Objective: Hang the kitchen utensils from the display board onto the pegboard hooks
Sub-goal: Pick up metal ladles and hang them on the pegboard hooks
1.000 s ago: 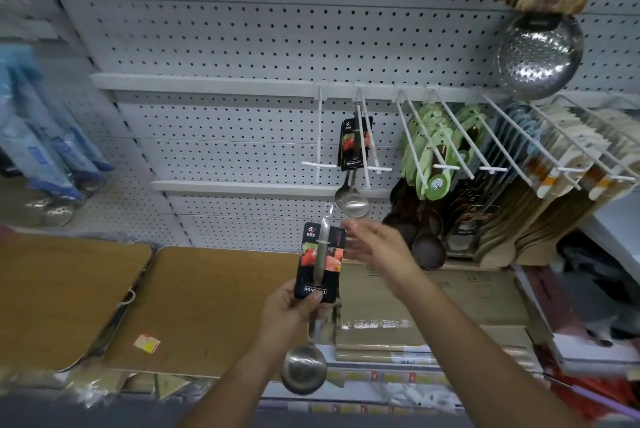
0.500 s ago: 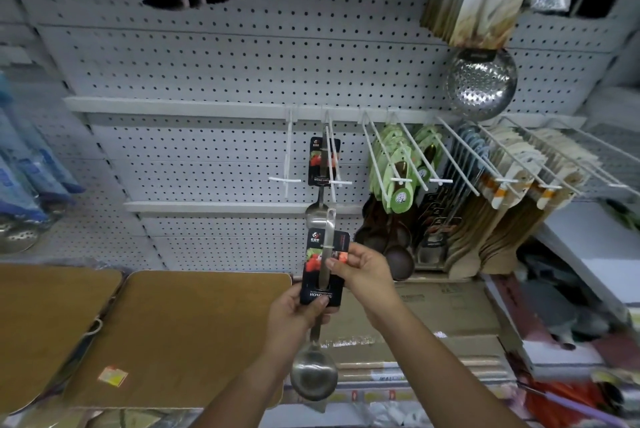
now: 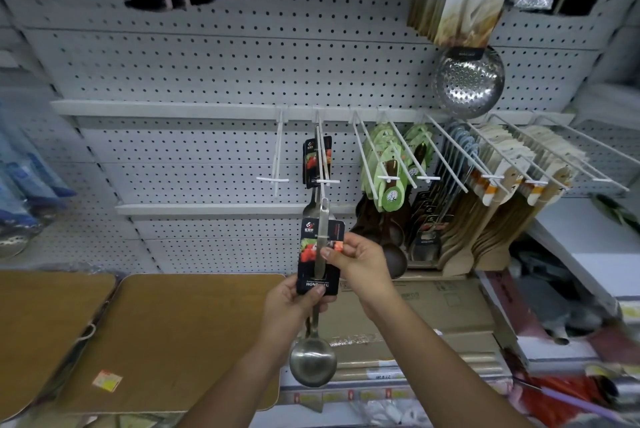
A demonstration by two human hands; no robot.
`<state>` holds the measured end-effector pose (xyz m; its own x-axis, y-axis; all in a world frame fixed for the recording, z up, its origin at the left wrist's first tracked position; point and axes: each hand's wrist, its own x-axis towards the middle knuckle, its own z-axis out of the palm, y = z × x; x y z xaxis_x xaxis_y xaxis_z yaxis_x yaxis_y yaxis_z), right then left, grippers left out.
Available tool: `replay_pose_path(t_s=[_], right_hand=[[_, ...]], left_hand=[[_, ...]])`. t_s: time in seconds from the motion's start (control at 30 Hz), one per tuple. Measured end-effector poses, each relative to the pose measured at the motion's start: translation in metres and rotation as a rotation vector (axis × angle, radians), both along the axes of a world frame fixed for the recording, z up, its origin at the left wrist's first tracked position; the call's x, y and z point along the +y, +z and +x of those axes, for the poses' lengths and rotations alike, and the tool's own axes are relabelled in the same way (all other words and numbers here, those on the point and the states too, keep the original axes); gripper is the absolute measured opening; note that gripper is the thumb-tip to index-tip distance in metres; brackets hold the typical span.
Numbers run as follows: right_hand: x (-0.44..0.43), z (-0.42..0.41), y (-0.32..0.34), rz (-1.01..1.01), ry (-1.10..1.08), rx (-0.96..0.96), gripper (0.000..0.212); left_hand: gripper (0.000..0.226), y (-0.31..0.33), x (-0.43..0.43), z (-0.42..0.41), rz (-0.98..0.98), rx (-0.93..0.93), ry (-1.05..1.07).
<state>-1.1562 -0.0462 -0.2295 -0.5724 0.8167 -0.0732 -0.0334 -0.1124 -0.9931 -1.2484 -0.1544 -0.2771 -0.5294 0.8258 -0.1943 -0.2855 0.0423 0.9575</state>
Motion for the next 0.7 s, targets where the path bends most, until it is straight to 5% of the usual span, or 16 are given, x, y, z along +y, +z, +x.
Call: replay_pose_path(t_s=[0.7], right_hand=[[0.030, -0.023, 0.011, 0.074, -0.068, -0.040, 0.012]], left_hand=[[0.019, -0.005, 0.028, -0.012, 0.023, 0.000, -0.016]])
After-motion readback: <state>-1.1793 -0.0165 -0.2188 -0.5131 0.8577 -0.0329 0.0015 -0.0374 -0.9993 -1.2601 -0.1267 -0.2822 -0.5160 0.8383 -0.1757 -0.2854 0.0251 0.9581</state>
